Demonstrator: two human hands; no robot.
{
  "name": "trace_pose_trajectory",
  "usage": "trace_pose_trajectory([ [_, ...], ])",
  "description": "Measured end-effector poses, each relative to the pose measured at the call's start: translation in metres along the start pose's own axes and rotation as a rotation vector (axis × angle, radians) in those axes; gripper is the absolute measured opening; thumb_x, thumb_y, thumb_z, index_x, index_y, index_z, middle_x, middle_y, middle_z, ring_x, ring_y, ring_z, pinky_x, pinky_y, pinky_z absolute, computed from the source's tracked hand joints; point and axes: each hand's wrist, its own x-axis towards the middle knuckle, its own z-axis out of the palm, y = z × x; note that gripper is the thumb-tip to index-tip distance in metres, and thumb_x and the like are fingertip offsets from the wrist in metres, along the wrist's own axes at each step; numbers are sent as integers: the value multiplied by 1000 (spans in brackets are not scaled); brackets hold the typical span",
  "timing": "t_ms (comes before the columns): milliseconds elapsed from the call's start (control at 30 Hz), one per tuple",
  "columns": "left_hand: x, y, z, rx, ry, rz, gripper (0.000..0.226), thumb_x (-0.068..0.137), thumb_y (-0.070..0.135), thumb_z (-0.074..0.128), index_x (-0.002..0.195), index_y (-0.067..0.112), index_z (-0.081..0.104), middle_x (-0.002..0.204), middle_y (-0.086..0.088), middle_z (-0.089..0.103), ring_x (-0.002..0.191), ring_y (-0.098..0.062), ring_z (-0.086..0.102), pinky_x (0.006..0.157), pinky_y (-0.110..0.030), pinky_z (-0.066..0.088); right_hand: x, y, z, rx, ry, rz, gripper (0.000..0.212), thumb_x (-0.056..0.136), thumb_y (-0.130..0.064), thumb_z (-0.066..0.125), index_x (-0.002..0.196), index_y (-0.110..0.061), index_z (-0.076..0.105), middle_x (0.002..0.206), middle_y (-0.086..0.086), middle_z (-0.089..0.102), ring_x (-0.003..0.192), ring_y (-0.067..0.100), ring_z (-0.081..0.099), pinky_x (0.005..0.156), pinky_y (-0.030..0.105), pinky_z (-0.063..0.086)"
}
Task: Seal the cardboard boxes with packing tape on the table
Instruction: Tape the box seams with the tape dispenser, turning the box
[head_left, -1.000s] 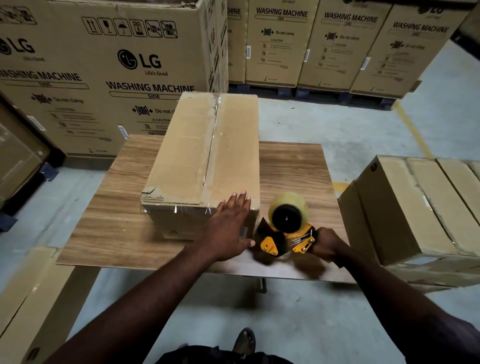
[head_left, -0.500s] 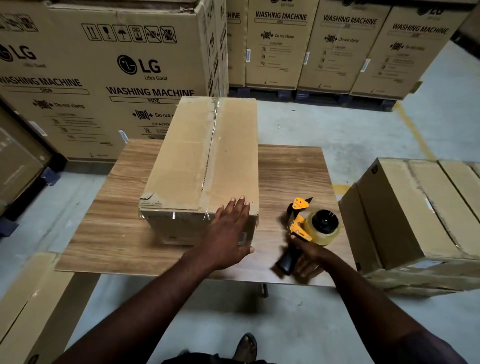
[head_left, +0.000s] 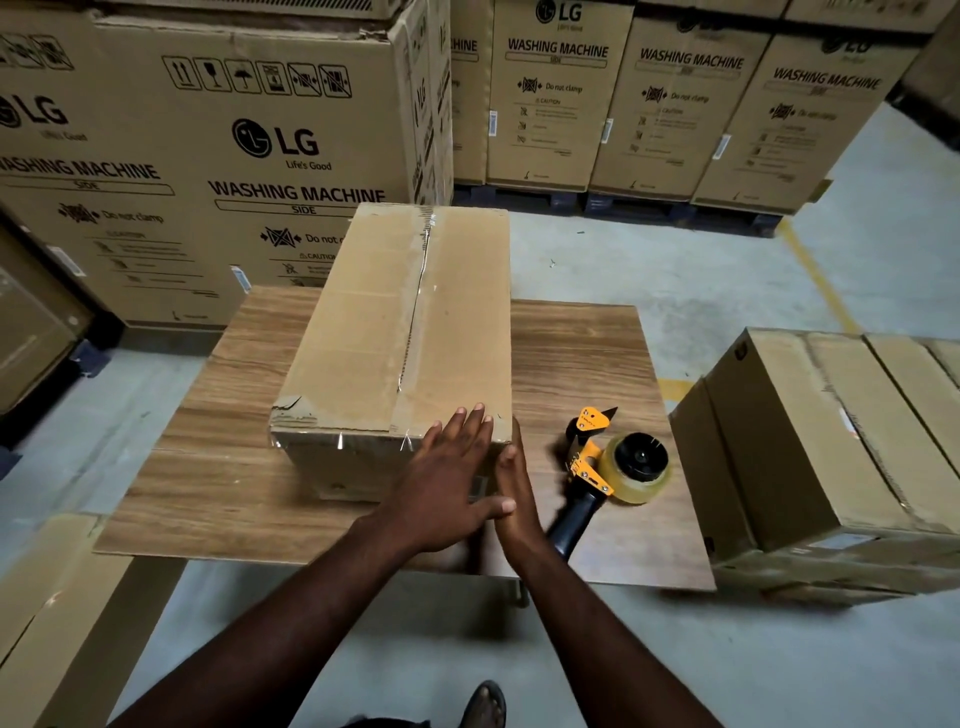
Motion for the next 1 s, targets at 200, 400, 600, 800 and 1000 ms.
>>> trace_pose_trajectory([
  [200, 1, 0, 4, -33, 2, -16, 114, 73, 92, 7, 161, 21, -5, 166, 4, -17, 153, -13, -16, 125, -37, -6, 12, -10, -20, 246, 24, 151, 71, 81, -86, 41, 138, -45, 51, 156, -15, 42, 147, 7, 33, 116, 35, 27],
  [400, 0, -1, 4, -25, 7, -6, 106, 77, 84, 13, 161, 21, -5, 165, 5, -18, 152, -12, -17, 125, -36, -7, 10, -2, -9, 84, 126, 25, 71, 93, -67, 53, 150, -26, 48, 148, -7, 55, 141, 12, 46, 121, 49, 31],
  [600, 0, 0, 3, -18, 4, -7, 106, 77, 83, 11, 161, 21, -5, 164, 5, -20, 152, -12, -18, 122, -32, -12, 3, 2, 8, -186, 239, -36, 50, 105, -53, 41, 152, -35, 40, 145, -10, 56, 136, 2, 49, 113, 24, 40],
  [800, 0, 1, 0, -47, 12, -10, 103, 78, 80, 11, 161, 20, -1, 165, 5, -16, 151, -9, -17, 123, -34, -8, -5, -4, 13, -412, 268, -85, 61, 105, -28, 51, 160, -20, 26, 129, -10, 61, 113, 1, 57, 84, 3, 39],
  [1000, 9, -5, -15, -288, 244, -59, 65, 91, 58, 35, 140, 21, 59, 150, 3, 50, 138, -18, 48, 113, -33, 34, -2, -15, -13, -471, 110, -186, 66, 102, -45, 49, 159, -19, 27, 149, 2, 54, 133, 11, 53, 109, 37, 45],
])
